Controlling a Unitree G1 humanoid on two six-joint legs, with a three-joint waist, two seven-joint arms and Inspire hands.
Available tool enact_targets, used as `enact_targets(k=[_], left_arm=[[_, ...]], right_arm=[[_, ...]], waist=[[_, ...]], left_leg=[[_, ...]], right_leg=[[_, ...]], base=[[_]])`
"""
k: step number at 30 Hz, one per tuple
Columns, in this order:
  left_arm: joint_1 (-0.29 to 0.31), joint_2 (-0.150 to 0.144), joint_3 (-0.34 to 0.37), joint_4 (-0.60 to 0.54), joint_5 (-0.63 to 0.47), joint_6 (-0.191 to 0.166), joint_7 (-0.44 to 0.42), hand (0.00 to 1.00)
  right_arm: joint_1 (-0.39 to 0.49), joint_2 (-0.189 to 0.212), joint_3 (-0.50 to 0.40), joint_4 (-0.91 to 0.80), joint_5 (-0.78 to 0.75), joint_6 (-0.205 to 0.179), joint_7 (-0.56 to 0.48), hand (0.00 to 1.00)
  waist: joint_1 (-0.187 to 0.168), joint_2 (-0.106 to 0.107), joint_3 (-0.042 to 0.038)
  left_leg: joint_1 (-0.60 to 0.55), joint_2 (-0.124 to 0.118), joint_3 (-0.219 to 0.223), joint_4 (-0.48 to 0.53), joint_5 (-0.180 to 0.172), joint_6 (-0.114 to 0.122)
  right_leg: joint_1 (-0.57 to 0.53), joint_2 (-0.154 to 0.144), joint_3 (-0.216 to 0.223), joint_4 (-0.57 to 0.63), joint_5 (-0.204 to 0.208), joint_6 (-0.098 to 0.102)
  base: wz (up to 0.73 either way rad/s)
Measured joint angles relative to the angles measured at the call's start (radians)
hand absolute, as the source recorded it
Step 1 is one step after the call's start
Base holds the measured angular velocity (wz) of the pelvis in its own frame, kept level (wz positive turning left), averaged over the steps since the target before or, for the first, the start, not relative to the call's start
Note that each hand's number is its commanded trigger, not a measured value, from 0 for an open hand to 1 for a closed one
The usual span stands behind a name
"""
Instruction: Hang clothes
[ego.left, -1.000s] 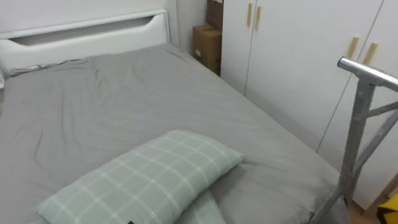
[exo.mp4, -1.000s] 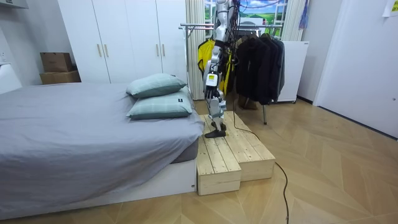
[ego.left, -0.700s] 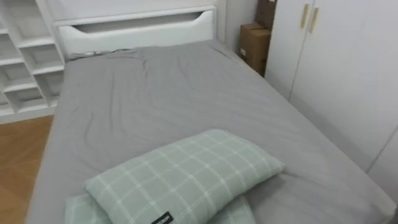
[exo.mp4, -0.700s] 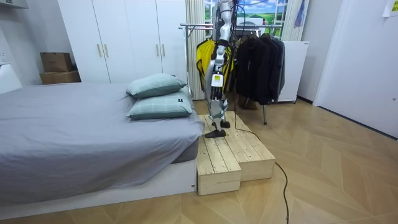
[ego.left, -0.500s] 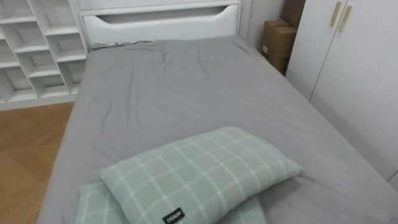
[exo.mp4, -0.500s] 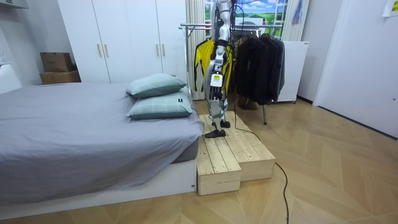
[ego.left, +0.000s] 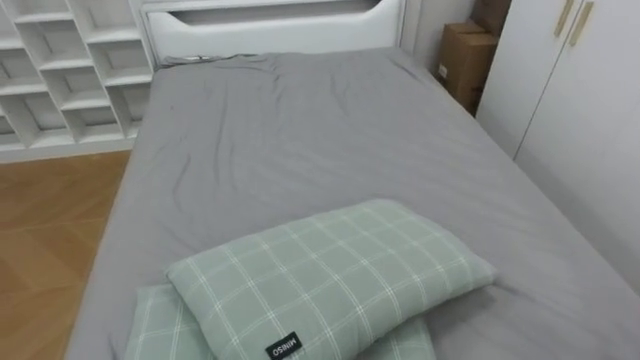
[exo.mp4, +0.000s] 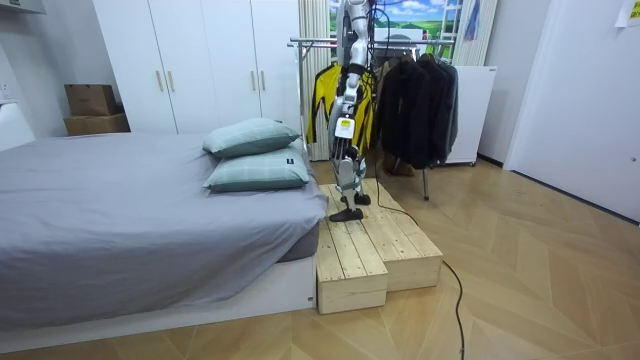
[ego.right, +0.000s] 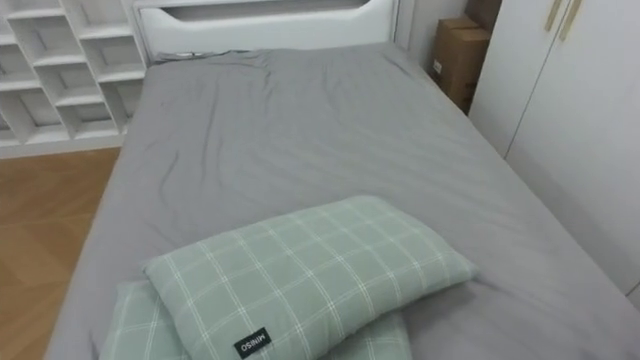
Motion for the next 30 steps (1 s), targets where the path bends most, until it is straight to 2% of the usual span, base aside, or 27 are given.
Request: enact_targets(k=[3, 6, 11, 16, 30], left_arm=[[-0.006, 0.000, -0.002, 0.001, 0.000, 0.000, -0.002, 0.00], [-0.013, 0.000, 0.001, 0.001, 0.001, -0.001, -0.004, 0.00], [-0.015, 0.000, 0.011, 0.000, 0.001, -0.001, -0.025, 0.00], [-0.016, 0.000, 0.011, 0.001, 0.010, -0.001, -0.031, 0.00], [-0.016, -0.003, 0.010, 0.001, 0.009, -0.002, -0.049, 0.00]], right_arm=[[0.003, 0.000, 0.012, 0.004, 0.001, -0.002, 0.025, 0.00], [0.003, -0.001, 0.019, 0.026, 0.017, -0.022, 0.047, 0.00], [0.019, -0.006, 0.018, 0.037, 0.070, -0.022, 0.077, 0.00], [0.035, -0.008, 0.018, 0.037, 0.119, -0.021, 0.108, 0.00], [0.032, -0.010, 0.019, 0.036, 0.118, -0.020, 0.137, 0.00]], waist=[[0.002, 0.002, 0.0010], [0.000, 0.005, 0.0008], [0.002, 0.009, -0.0010], [-0.004, 0.013, -0.0023], [0.000, 0.020, -0.0035]], left_leg=[[-0.009, -0.001, -0.003, 0.002, 0.000, 0.000], [-0.013, -0.003, -0.011, 0.007, 0.000, 0.000], [-0.016, -0.004, -0.022, 0.011, 0.000, 0.000], [-0.030, -0.009, -0.041, 0.021, 0.002, 0.000], [-0.030, -0.015, -0.056, 0.020, 0.009, 0.002]], right_leg=[[0.001, 0.001, 0.000, 0.000, 0.000, 0.000], [0.004, 0.002, 0.001, -0.001, 0.000, 0.000], [0.008, 0.005, 0.015, -0.002, 0.000, 0.000], [0.010, 0.006, -0.002, -0.003, 0.000, 0.000], [0.013, 0.005, -0.003, -0.002, 0.000, 0.000]], base=[[0.04], [0.09], [0.06], [0.14], [0.01]])
